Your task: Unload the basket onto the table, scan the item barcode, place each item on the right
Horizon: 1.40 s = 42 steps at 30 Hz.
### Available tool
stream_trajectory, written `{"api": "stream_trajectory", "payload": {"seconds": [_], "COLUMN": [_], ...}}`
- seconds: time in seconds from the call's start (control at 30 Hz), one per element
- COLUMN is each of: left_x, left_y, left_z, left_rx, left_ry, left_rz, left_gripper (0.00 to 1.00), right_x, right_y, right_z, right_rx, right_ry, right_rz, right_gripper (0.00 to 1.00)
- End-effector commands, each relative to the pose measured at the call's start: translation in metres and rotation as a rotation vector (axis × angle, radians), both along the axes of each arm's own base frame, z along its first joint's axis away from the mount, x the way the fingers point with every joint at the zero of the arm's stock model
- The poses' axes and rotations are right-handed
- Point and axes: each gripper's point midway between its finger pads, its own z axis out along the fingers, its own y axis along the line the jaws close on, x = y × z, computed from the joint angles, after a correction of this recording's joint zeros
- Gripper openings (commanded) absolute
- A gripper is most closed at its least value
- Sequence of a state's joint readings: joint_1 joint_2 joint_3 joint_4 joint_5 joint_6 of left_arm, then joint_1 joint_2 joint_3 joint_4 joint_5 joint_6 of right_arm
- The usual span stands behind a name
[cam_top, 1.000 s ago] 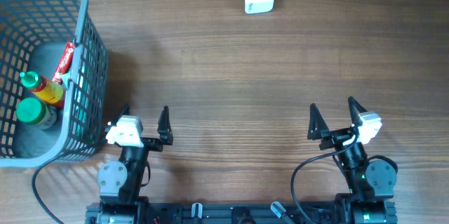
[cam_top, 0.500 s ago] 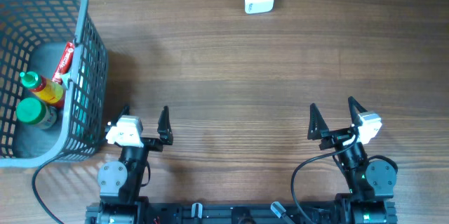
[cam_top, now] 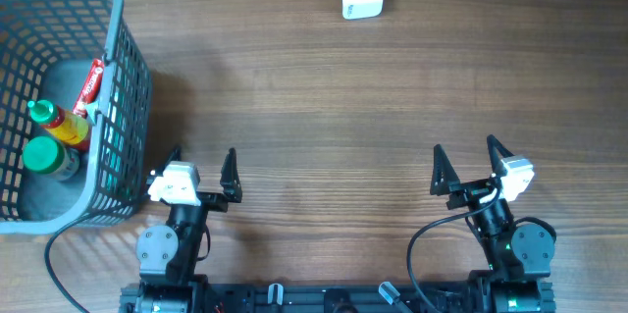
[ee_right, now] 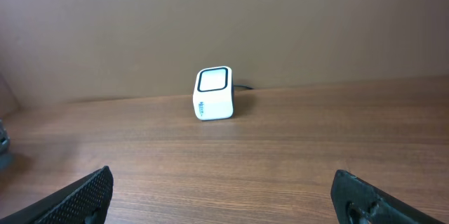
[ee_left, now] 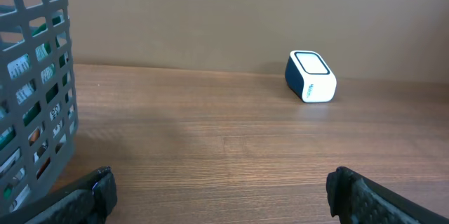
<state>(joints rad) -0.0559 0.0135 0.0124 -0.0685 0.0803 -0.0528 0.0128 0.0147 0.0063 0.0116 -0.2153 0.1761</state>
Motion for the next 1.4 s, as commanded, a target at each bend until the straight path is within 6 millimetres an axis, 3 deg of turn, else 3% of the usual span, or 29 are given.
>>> {"api": "stream_trajectory", "payload": {"seconds": [0.0, 0.23, 0.4, 0.57, 0.8, 1.07, 1.2, 1.37], "left_x": [0.0, 0.0, 0.0, -0.002, -0.022, -0.038, -0.025, 0.011], "left_y": [0.002, 0.002, -0.003, -0.004, -0.003, -0.002, 0.004, 0.008], "left_z": [-0.002, -0.002, 0.012, 0.047, 0.115, 0.172, 0.193, 0.227], "left_rx": [0.019, 0.02, 0.014, -0.065, -0.079, -0.081, -0.086, -0.084], "left_ry": [-0.003, -0.004, -0.059, -0.192, -0.48, -0.587, -0.515, -0.375], "left_rz": [0.009, 0.009, -0.019, -0.029, -0.038, -0.04, -0.001, 0.041], "left_gripper": [1.0, 1.0, 1.0, 1.0, 1.0, 1.0, 1.0, 1.0], "right_x": [0.0, 0.0, 0.0, 0.0, 0.0, 0.0, 0.0, 0.0], "right_y": [-0.001, -0.001, -0.001, -0.001, -0.001, -0.001, -0.001, -0.001], "right_z": [0.002, 0.002, 0.002, 0.002, 0.002, 0.002, 0.002, 0.002], "right_rx": [0.01, 0.009, 0.01, 0.01, 0.01, 0.01, 0.01, 0.009], "right_ry": [-0.007, -0.007, -0.007, -0.007, -0.007, -0.007, -0.007, -0.007], "right_rz": [-0.01, -0.011, -0.011, -0.011, -0.011, -0.011, -0.011, -0.011], "right_gripper": [1.0, 1.0, 1.0, 1.0, 1.0, 1.0, 1.0, 1.0]}}
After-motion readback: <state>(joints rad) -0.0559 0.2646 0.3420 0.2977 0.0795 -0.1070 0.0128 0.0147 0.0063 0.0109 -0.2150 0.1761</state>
